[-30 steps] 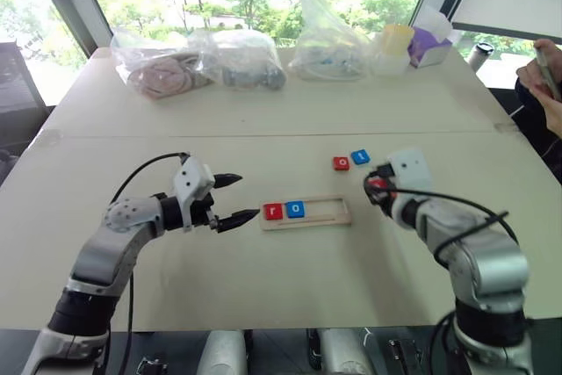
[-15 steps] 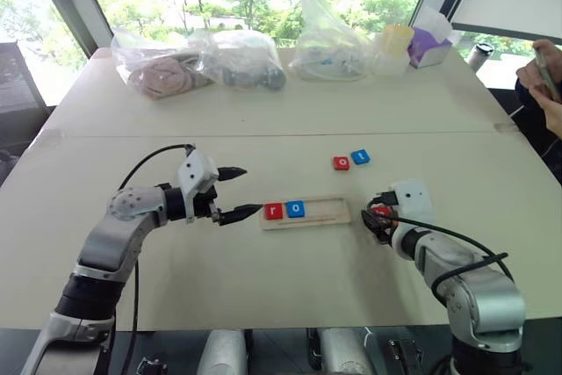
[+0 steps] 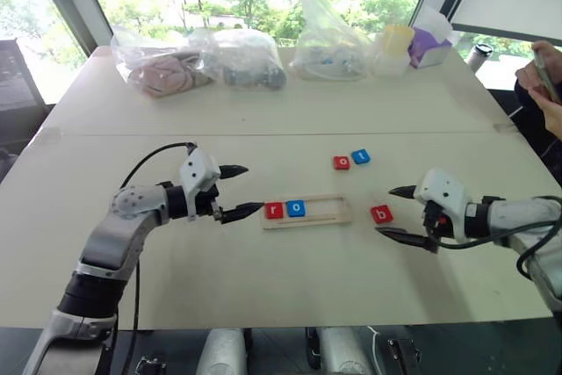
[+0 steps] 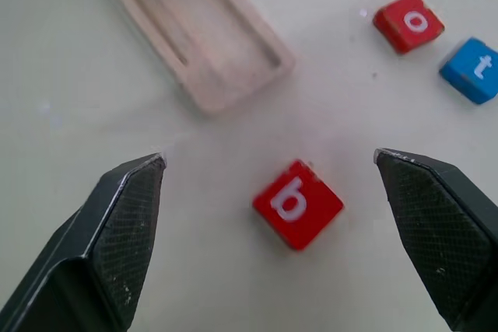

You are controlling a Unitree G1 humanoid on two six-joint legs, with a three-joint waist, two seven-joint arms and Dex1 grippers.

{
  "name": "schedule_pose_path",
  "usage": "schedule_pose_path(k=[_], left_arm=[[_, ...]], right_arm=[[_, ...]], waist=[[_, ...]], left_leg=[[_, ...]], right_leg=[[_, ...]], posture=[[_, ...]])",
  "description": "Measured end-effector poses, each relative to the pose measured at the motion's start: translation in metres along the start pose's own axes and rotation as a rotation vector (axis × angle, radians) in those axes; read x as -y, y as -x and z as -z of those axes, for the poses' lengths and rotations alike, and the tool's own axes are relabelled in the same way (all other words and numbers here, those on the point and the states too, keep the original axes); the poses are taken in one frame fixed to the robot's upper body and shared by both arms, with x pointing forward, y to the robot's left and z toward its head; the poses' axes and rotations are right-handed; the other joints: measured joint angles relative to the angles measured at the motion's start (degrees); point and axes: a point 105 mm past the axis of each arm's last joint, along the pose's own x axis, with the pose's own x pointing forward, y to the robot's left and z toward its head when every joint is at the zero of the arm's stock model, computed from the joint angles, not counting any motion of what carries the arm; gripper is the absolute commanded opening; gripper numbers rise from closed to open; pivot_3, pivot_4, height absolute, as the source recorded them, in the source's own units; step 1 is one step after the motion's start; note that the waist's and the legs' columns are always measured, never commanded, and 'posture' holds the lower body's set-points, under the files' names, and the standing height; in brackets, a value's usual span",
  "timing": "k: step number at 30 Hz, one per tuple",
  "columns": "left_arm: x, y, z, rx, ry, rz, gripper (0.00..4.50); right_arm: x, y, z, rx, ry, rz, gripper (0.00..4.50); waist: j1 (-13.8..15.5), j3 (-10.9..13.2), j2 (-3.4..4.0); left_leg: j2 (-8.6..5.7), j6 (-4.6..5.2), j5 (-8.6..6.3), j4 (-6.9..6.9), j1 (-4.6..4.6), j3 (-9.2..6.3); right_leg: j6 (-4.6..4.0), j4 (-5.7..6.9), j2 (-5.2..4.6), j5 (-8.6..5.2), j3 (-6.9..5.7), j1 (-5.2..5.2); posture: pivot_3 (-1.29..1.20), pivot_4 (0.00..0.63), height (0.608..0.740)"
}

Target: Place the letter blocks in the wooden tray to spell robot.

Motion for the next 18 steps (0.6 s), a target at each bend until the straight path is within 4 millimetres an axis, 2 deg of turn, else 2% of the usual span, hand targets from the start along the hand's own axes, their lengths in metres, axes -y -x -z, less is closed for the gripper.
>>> schedule_pose_path(k=[3, 7, 11, 16, 18], left_arm=[[-0.001, 0.000, 0.000, 0.001, -0.004, -0.013, 4.50], [-0.003, -0.001, 0.000, 0.003, -0.006, -0.031, 4.50], [-0.003, 0.000, 0.000, 0.002, -0.005, -0.040, 4.50], [-0.003, 0.001, 0.001, -0.001, -0.004, -0.053, 4.50], [-0.003, 0.001, 0.001, 0.000, -0.007, -0.056, 4.50]], right_arm=[[0.013, -0.002, 0.013, -0.029, 0.046, -0.062, 4.43], [0.025, -0.007, 0.017, -0.037, 0.078, -0.106, 4.43], [0.025, -0.019, 0.027, -0.063, 0.102, -0.165, 4.43], [0.025, -0.023, 0.028, -0.052, 0.110, -0.186, 4.43], [0.026, -0.024, 0.028, -0.052, 0.115, -0.187, 3.90]], waist=[[0.02, 0.01, 0.01], [0.18, 0.02, 0.01], [0.30, 0.02, 0.02], [0.27, 0.02, 0.02], [0.25, 0.02, 0.02]], left_leg=[[0.00, 0.00, 0.00, -0.02, 0.07, 0.00], [0.01, 0.00, 0.01, -0.04, 0.08, -0.01], [0.01, -0.01, 0.01, -0.03, 0.07, 0.01], [0.01, -0.03, 0.02, 0.00, 0.17, 0.02], [0.01, -0.03, 0.02, -0.01, 0.30, 0.02]], right_leg=[[0.00, 0.09, 0.03, 0.00, 0.01, 0.00], [0.00, 0.10, 0.06, 0.01, 0.01, 0.01], [0.02, 0.09, 0.05, 0.00, 0.03, 0.02], [0.01, 0.10, 0.04, 0.01, 0.04, 0.13], [0.01, 0.10, 0.04, 0.01, 0.04, 0.25]], posture=[[0.00, 0.150, 0.740], [0.00, 0.150, 0.740], [0.00, 0.150, 0.740], [0.00, 0.150, 0.740], [0.00, 0.150, 0.740]])
